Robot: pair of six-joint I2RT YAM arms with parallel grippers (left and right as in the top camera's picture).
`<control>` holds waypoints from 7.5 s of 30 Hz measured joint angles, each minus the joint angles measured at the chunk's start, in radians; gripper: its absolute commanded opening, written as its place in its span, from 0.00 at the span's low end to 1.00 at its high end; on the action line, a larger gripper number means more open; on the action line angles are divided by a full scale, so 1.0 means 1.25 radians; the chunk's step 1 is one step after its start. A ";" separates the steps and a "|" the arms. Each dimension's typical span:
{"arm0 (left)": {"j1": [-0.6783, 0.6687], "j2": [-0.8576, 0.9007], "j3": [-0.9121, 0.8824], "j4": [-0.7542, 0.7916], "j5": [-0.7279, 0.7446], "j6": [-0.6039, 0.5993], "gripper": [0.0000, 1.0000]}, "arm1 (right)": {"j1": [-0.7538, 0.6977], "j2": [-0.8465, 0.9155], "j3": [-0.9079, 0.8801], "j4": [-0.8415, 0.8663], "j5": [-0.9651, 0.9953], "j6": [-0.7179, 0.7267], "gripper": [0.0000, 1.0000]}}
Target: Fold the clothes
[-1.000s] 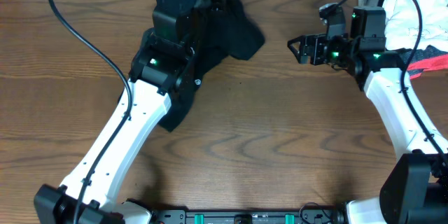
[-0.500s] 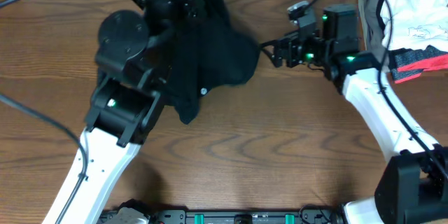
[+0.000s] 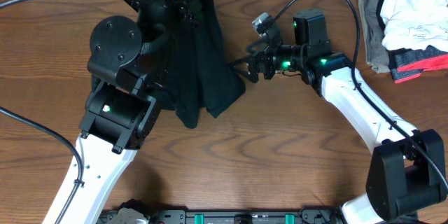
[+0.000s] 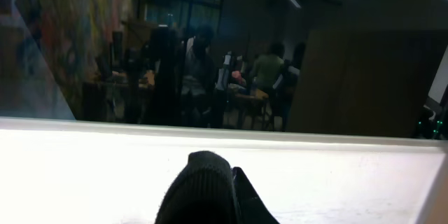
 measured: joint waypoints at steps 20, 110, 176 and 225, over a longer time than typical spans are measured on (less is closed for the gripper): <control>0.000 0.000 0.000 0.004 0.000 0.018 0.06 | 0.034 0.000 0.000 -0.005 -0.188 -0.082 0.83; 0.188 -0.243 -0.002 -0.163 -0.251 0.238 0.06 | -0.173 -0.128 0.903 -0.900 0.502 -0.130 0.01; 0.233 0.608 -0.002 0.178 -0.303 0.075 0.98 | -0.186 0.655 0.917 -0.331 0.616 0.009 0.99; 0.237 0.385 0.004 -0.556 -0.068 -0.049 0.99 | -0.228 0.626 0.782 -0.605 0.551 0.094 0.01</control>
